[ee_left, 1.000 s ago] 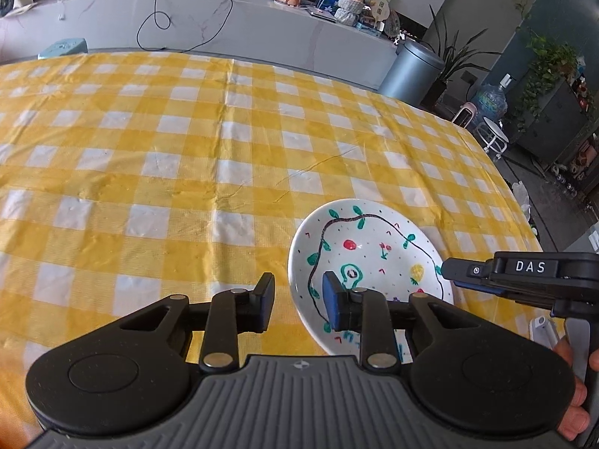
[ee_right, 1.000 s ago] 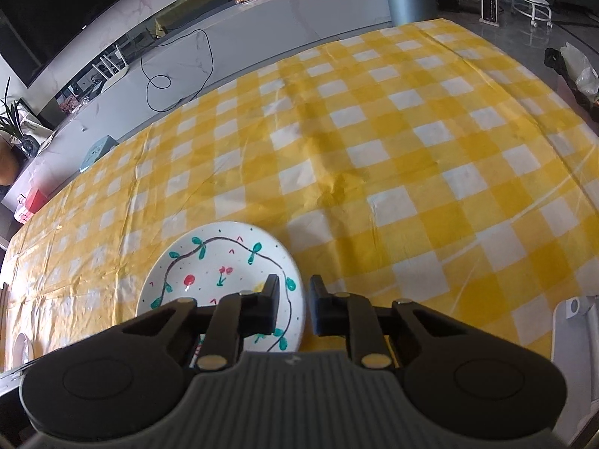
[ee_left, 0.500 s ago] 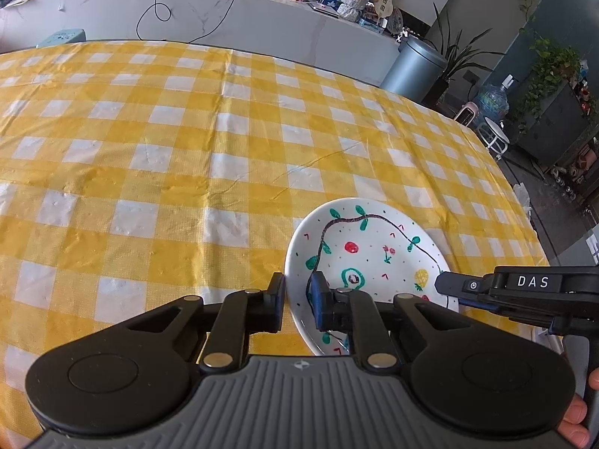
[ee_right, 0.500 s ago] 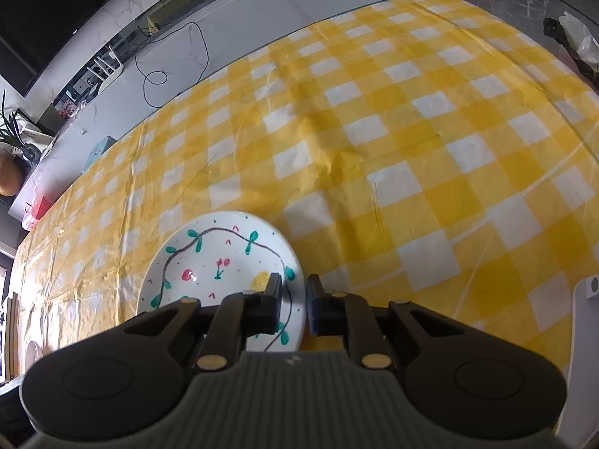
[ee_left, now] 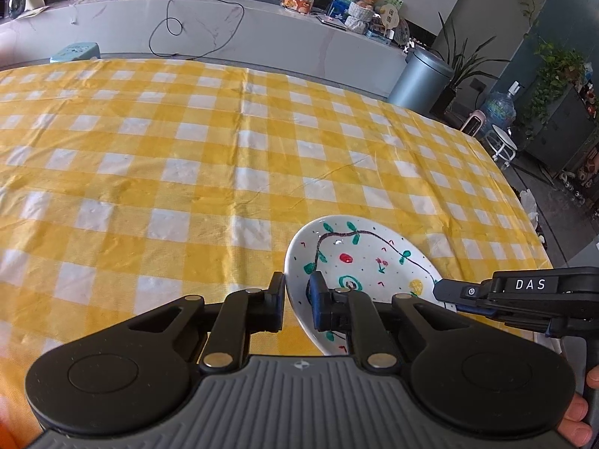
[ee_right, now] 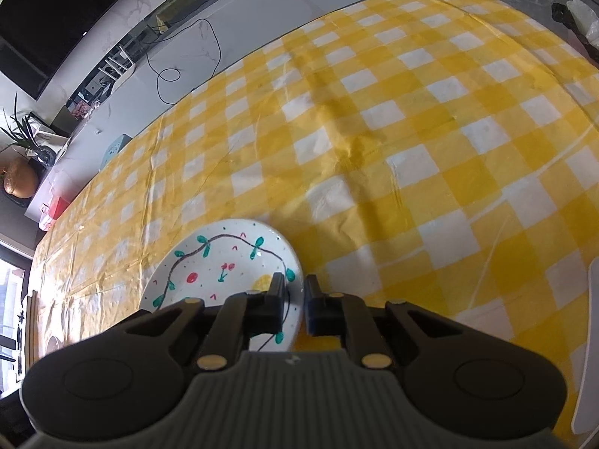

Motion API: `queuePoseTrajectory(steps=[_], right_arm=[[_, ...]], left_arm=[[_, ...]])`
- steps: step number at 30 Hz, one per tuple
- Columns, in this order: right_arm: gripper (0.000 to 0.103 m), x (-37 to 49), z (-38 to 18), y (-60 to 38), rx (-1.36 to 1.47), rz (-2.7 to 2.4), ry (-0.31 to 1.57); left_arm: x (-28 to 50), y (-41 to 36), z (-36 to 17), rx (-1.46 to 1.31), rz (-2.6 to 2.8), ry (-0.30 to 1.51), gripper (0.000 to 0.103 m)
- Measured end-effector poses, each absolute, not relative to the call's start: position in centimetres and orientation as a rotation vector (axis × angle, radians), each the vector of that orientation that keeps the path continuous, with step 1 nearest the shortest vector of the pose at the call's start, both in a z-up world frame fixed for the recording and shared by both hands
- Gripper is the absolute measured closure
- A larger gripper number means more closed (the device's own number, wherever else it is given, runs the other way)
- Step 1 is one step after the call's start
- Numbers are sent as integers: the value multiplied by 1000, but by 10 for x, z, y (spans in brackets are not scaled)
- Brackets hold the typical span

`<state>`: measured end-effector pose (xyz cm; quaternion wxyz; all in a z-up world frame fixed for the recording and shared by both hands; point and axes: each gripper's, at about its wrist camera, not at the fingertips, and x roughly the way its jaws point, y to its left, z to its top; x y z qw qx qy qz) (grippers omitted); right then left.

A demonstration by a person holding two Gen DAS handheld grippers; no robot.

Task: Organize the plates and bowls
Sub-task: 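Carry the 'Fruity' plate with both grippers and lower it onto the glass plate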

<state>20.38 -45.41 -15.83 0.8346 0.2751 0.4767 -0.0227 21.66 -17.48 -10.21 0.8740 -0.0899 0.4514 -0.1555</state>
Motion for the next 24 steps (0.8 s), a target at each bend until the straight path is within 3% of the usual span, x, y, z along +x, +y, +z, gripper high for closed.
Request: queuePoseTrajectory(steps=[24], right_arm=[[95,146,-141,-397,587,159,1017]], left_arm=[[125,-115,-68,-191,-208,910,88]])
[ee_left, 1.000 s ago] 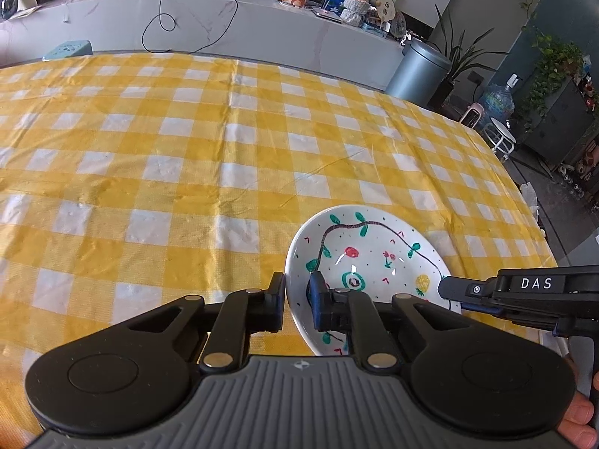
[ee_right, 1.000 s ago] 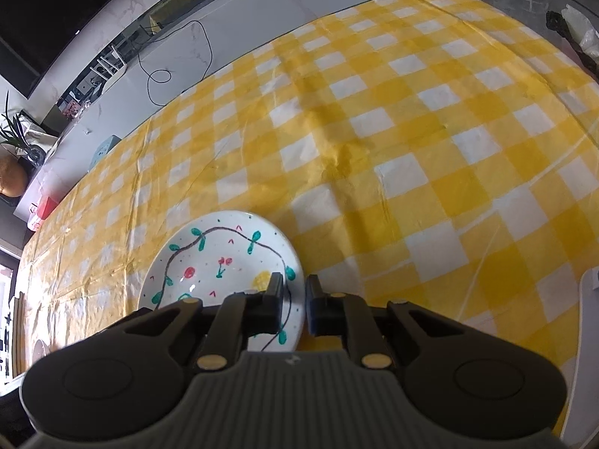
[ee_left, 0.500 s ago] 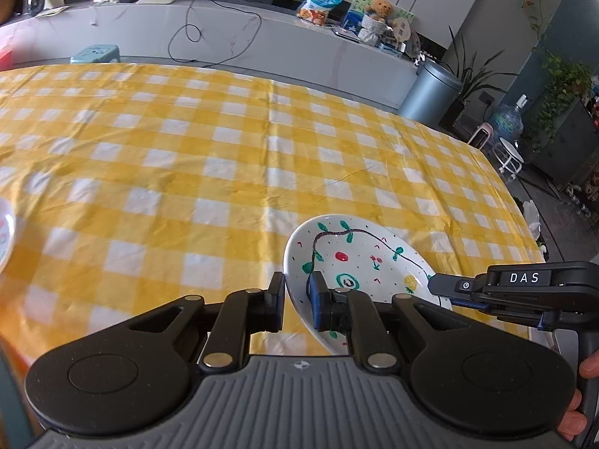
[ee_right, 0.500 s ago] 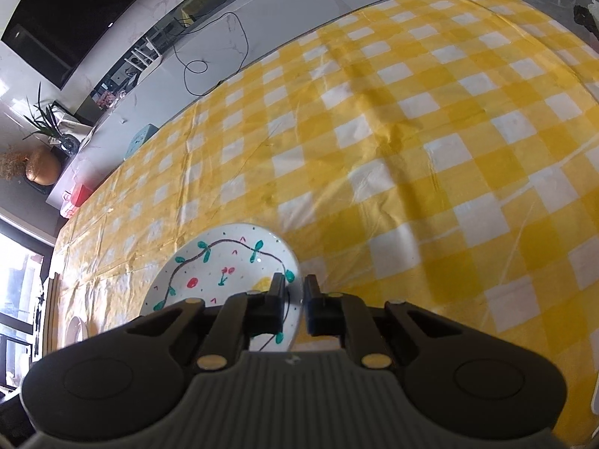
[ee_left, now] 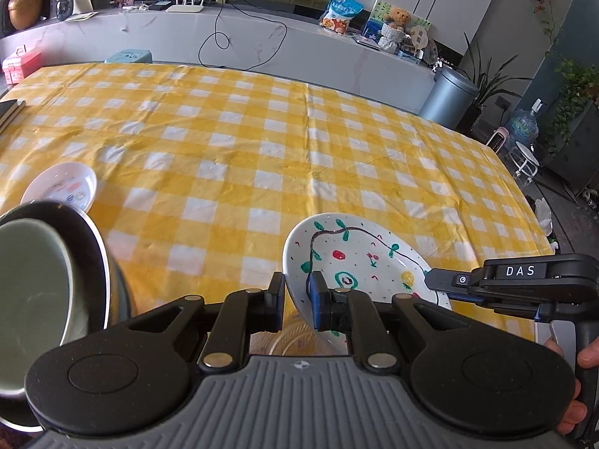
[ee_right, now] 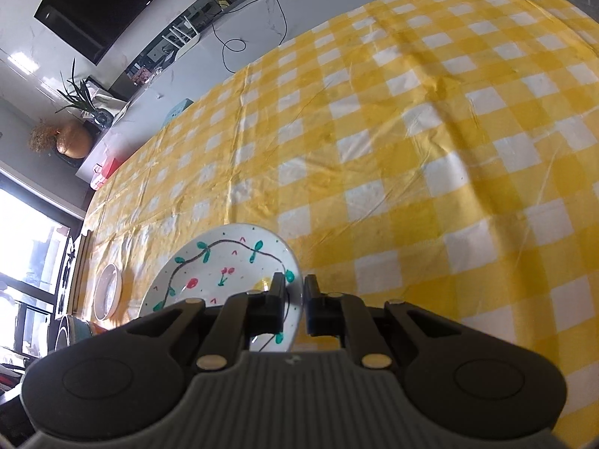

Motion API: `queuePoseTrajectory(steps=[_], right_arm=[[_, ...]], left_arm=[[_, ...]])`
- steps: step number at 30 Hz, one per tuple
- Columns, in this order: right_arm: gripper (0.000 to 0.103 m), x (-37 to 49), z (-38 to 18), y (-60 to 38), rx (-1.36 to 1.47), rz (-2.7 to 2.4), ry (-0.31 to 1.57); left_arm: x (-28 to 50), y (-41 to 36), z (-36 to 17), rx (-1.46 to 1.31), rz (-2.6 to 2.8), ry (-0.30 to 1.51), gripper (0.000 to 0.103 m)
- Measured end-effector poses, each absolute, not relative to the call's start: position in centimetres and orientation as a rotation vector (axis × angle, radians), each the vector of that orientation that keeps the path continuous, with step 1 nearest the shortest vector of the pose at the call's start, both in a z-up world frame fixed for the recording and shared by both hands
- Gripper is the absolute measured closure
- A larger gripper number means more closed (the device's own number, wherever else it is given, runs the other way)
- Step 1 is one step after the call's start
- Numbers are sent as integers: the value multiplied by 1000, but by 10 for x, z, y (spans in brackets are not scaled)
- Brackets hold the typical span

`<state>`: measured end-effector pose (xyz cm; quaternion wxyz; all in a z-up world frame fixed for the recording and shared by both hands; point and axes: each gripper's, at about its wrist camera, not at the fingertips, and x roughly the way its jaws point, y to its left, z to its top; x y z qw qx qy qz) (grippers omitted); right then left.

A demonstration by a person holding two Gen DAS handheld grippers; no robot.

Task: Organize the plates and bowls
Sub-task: 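Carry the 'Fruity' plate with both grippers and lower it onto the glass plate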

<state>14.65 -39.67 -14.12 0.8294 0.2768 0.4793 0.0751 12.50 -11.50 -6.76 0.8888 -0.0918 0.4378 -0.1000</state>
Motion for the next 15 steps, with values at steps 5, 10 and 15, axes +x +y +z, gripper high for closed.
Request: queuePoseTrajectory(steps=[5,10,15], right_arm=[[95,135,-140,-387,589,178,1020],[95,125,-138,-373,568,193,1016],[95,110,-139,-363,546,192,1009]], left_arm=[[111,-104,-70,-196,-199,915,88],[100,-92,-75,-196,-185,925,88],[90,-87,-78,-195,-178,932,88]])
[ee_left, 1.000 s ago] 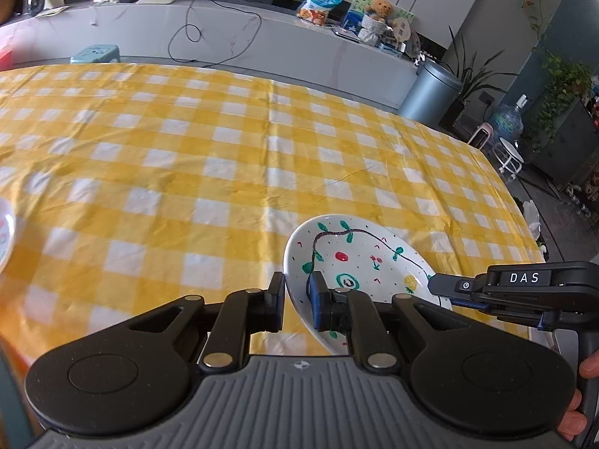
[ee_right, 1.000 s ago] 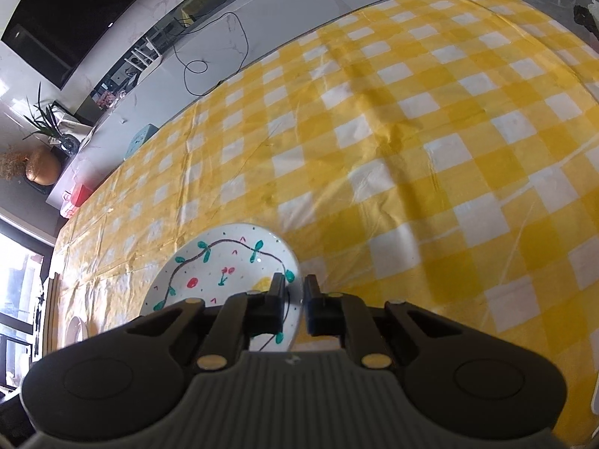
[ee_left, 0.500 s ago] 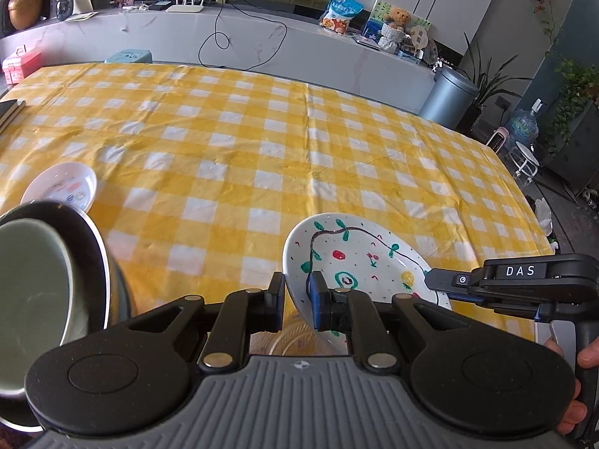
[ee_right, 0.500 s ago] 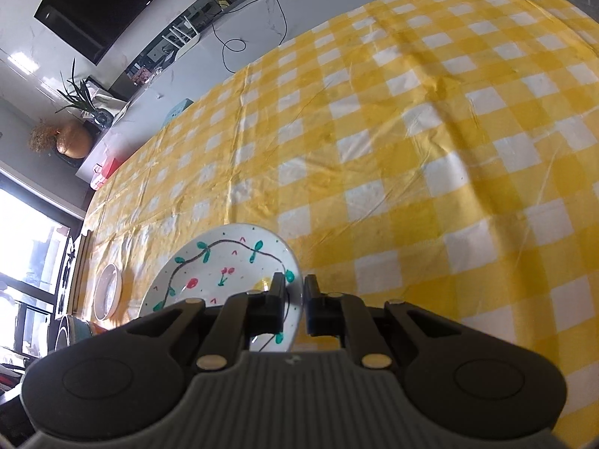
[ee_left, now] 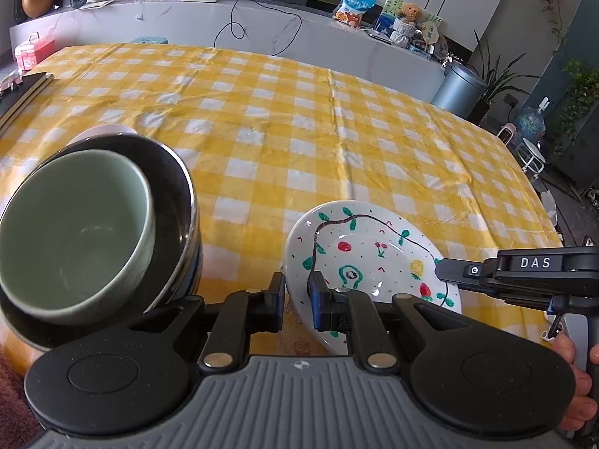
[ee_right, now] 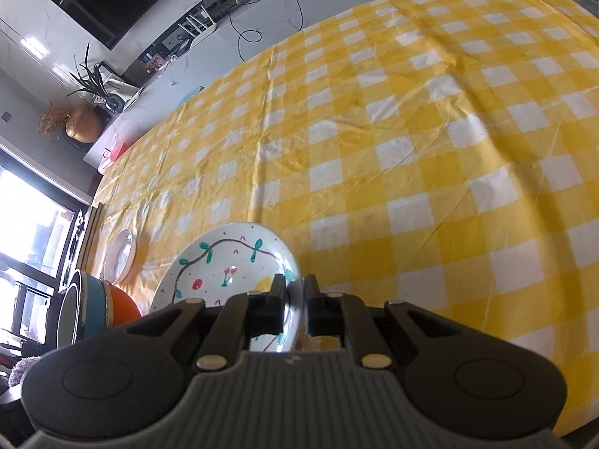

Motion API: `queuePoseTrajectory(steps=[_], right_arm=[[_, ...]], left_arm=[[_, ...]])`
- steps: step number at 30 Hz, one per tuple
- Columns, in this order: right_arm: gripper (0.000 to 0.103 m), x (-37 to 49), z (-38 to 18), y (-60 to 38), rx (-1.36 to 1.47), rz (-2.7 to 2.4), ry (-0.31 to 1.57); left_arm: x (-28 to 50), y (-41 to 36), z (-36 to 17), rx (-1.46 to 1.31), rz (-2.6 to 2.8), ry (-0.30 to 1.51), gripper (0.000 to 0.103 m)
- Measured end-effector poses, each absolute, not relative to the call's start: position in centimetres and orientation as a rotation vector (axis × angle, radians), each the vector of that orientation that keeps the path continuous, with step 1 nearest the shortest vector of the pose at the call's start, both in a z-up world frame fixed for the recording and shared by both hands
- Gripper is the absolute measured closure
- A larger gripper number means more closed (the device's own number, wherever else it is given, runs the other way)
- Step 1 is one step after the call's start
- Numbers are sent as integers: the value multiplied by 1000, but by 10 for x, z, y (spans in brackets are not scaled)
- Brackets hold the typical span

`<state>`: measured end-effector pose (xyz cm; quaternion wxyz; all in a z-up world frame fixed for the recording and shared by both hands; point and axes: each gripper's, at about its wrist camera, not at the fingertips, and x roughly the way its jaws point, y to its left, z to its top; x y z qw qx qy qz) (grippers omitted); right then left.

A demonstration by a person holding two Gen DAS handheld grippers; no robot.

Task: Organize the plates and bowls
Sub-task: 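Carry the 'Fruity' plate with both grippers and lower it onto the glass plate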

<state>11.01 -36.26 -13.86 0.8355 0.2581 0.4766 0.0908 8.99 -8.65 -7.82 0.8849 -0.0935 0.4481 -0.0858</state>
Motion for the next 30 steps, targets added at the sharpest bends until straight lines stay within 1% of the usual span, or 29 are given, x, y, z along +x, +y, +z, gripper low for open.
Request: queuePoseTrajectory(steps=[22,23,24,30], right_arm=[[94,102,-139,-340,376,180,1002],[94,102,-139,-339,367,179,1001],[94,102,-139,-338,358,179,1000],[94,103,-144,-333,356,209,1032]], left_arm=[[80,-92,-94,-134,-165,946,89],[79,-93,-93,-133,-184,933,94],[79,-94,-91,-144,-222,932,102],[73,-109,-93,-107,-257,933,102]])
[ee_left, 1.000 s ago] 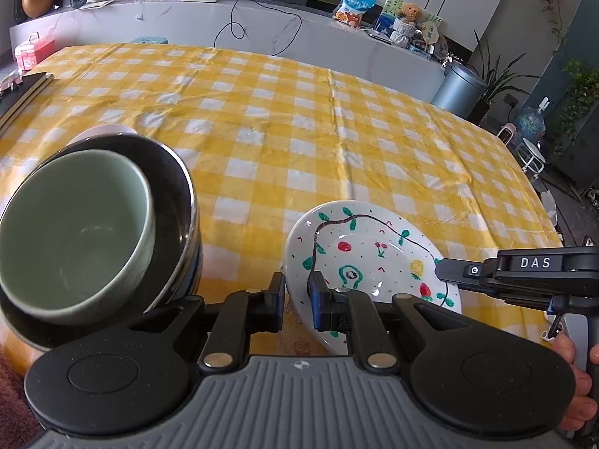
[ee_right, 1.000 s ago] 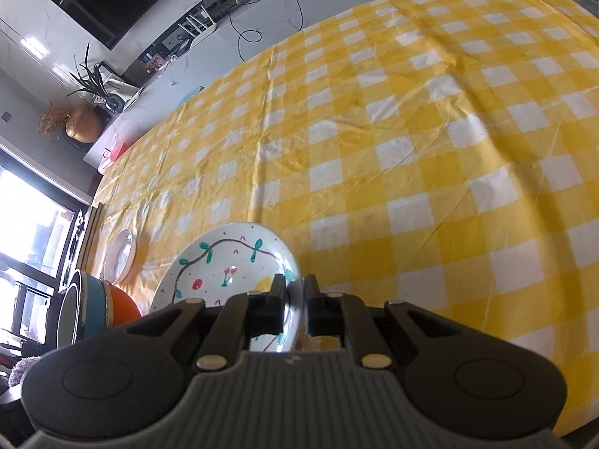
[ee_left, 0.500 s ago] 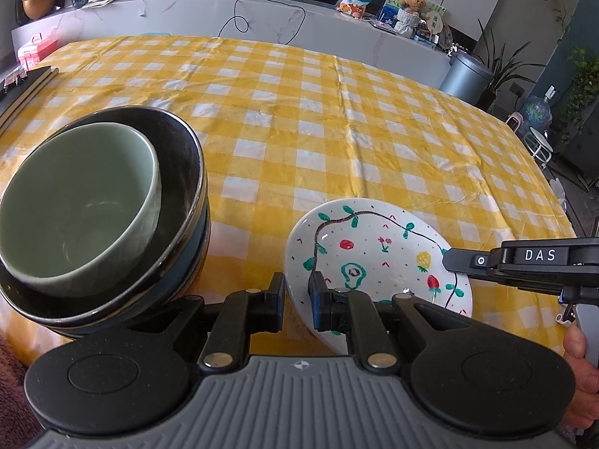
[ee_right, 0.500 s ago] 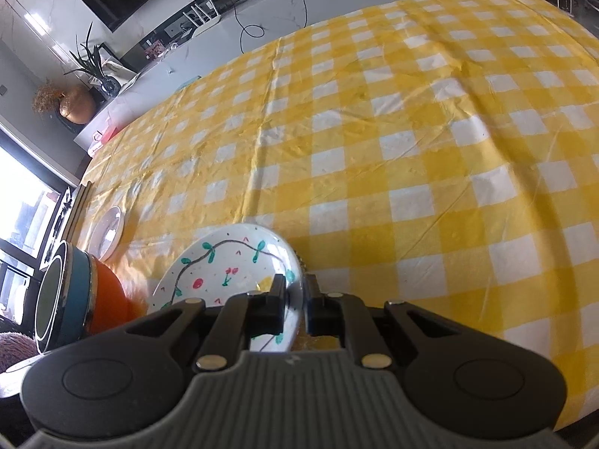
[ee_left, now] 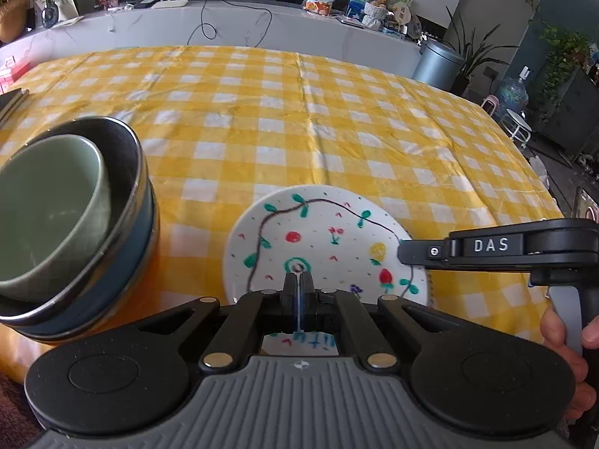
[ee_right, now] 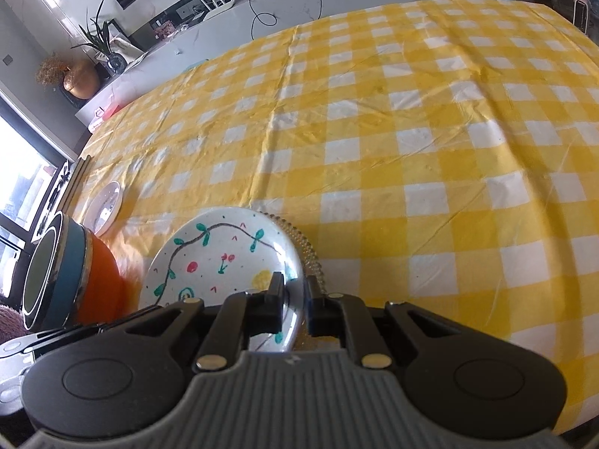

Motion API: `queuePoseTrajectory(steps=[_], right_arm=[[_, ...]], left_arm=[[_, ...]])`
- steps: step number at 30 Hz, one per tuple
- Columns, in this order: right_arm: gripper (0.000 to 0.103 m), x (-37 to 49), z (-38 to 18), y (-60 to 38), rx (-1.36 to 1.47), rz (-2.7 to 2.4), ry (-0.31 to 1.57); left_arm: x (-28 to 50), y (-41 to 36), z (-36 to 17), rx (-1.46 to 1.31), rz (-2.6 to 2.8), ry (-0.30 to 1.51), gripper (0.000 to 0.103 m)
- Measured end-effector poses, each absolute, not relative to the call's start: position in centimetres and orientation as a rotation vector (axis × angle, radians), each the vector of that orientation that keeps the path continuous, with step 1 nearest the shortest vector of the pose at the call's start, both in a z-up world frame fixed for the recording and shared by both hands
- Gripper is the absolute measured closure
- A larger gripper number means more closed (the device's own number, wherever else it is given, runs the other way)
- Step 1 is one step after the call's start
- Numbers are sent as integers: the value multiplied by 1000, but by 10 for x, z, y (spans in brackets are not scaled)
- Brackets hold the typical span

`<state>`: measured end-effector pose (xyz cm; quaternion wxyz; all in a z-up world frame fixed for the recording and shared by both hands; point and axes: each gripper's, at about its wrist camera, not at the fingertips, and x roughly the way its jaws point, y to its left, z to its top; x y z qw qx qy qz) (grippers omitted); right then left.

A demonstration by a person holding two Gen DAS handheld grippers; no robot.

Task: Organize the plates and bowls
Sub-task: 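Carry the 'Fruity' plate with both grippers and lower it onto the glass plate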

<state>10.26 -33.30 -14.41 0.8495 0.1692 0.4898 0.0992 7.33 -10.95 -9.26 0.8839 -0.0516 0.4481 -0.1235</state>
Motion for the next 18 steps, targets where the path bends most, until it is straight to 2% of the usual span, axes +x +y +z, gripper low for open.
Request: queuePoseTrajectory(steps=[3,6,12,18], right_arm=[[94,102,-144,-332,347,211,1032],[95,102,-143,-332,343,209,1034],[95,103,-142,-329,328,207,1031],[93,103,-142,-329,333,206,1027]], left_arm=[[73,-109,-91,-82,-234,915,102],[71,-110,-87,-39,-176,885,96],[72,-109,-89,-11,-134,897,77],[70,-109,-89,-5,-139,890,73]])
